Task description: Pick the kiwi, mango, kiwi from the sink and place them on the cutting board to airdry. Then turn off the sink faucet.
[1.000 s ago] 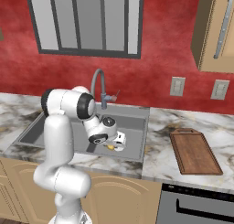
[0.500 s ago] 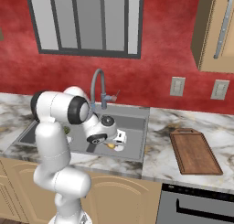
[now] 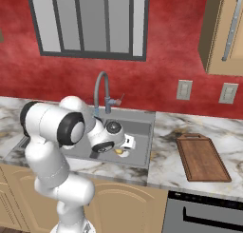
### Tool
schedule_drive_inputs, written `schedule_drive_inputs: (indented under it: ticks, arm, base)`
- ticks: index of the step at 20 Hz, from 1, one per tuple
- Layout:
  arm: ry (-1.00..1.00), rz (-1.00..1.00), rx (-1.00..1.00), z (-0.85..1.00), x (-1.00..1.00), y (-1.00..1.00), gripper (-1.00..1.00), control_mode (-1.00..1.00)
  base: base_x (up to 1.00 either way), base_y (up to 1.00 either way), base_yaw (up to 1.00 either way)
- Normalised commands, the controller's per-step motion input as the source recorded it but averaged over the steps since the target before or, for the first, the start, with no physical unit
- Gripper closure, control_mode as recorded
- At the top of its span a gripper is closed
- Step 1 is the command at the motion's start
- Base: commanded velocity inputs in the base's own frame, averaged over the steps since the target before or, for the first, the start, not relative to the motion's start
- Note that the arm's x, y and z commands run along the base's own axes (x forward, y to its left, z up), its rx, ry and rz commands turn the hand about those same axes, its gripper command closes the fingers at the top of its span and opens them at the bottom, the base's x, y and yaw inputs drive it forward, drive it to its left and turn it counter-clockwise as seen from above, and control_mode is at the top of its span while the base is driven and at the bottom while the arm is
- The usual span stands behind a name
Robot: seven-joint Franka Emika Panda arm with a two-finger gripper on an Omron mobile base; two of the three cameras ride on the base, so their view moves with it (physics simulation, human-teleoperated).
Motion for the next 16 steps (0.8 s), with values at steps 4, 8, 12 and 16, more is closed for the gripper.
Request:
schedule_drive_inputs:
  ticks: [4,8,12,16]
  arm:
    - [-0.01,0.0,0.0,0.67,-0.07,-0.21,1.0,-1.0]
    - [0.0,0.0,0.0,0.79,-0.01,-0.1,1.0,-1.0]
    - [0.0,0.0,0.0,0.83,0.0,-0.05,1.0,-1.0]
    - [0.0,0.0,0.0,0.87,0.0,-0.11,1.0,-1.0]
  base:
    - [0.0,0.0,0.0]
    - [0.0,0.0,0.0]
    - [0.0,0.0,0.0]
    - [0.0,0.0,0.0]
